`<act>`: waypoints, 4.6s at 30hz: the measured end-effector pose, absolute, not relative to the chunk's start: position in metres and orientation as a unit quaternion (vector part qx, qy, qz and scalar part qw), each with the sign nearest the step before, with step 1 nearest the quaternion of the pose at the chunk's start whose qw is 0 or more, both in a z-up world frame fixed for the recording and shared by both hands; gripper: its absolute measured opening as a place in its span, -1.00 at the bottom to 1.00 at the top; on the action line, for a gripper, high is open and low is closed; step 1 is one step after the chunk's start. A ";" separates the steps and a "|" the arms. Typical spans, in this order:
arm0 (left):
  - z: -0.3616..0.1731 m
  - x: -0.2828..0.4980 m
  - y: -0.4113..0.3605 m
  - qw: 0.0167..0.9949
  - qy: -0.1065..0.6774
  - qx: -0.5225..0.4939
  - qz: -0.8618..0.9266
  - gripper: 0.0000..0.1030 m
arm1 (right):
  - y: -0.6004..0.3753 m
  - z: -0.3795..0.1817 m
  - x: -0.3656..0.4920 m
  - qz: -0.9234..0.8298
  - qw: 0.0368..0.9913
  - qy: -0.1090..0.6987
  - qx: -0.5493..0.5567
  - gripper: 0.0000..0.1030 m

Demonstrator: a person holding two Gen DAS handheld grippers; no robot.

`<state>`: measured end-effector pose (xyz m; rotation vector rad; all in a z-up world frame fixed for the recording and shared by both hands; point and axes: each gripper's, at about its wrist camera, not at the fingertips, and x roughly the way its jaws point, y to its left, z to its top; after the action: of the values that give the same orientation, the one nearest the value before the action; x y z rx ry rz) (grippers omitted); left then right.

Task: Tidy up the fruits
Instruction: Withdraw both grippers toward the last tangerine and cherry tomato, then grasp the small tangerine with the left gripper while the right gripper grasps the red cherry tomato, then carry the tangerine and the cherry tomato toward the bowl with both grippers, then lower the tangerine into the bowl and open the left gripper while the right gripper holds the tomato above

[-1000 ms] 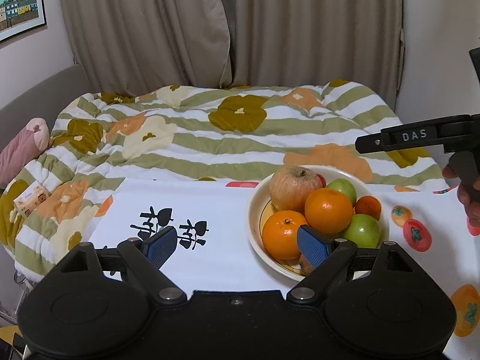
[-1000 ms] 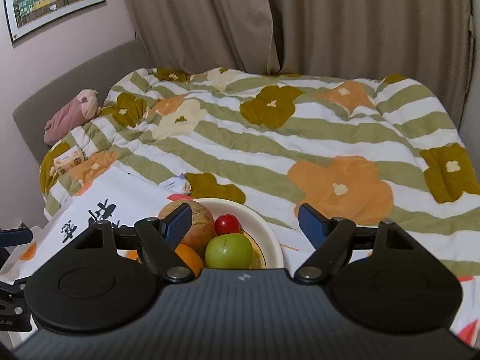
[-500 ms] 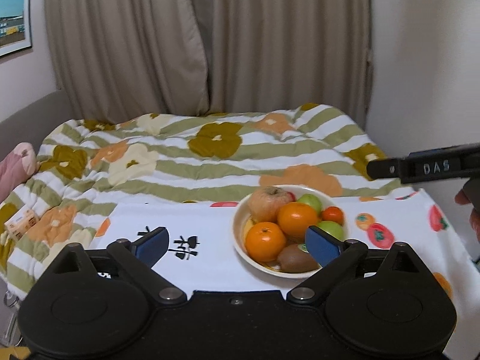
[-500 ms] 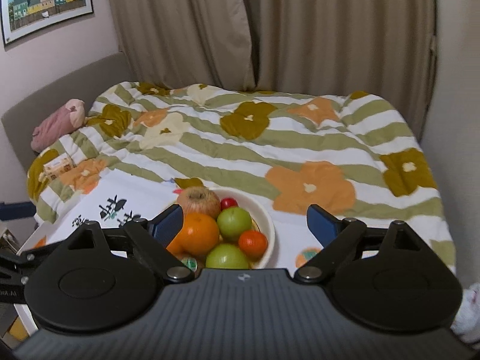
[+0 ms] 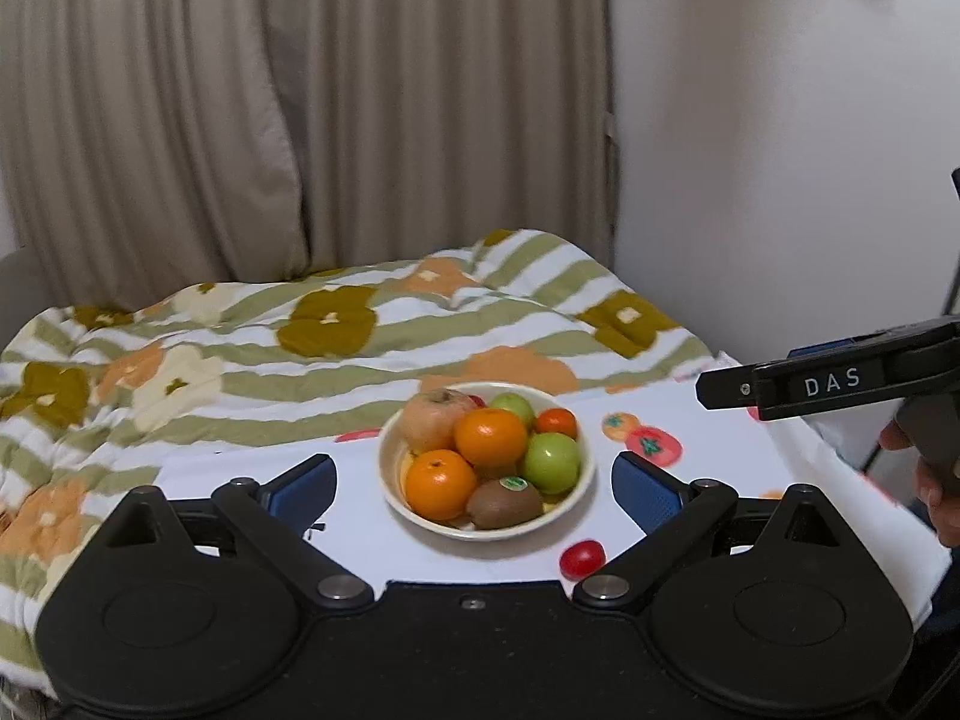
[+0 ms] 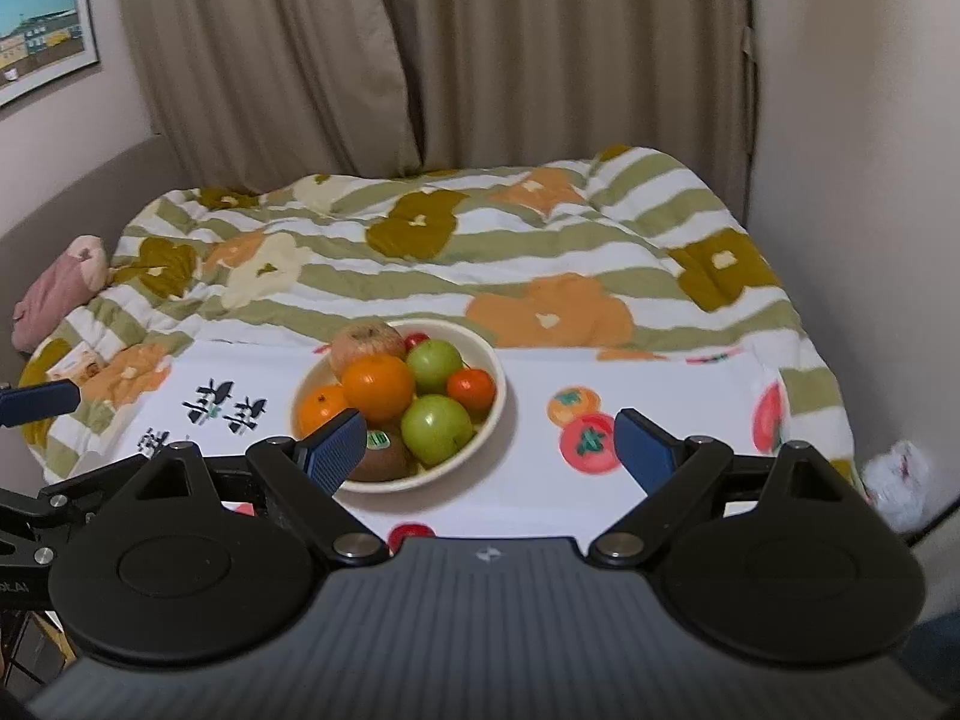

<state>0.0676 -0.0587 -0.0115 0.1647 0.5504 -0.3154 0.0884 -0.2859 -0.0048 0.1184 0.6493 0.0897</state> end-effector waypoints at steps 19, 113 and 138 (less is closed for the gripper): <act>-0.127 0.100 -0.091 0.861 0.354 0.179 -0.318 0.67 | -0.267 -0.091 0.092 0.021 0.932 0.361 0.024 0.97; -0.080 0.253 -0.049 0.916 0.393 0.038 -0.070 -0.21 | -0.264 -0.051 0.252 0.193 0.916 0.353 -0.009 -0.04; -0.081 0.257 -0.047 0.918 0.393 0.024 -0.039 0.83 | -0.288 -0.076 0.286 0.200 0.907 0.370 -0.012 -0.04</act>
<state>0.2575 -0.0471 -0.0814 0.0495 0.8078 -0.0804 0.2865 -0.2876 -0.0759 -0.0253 0.7648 0.4133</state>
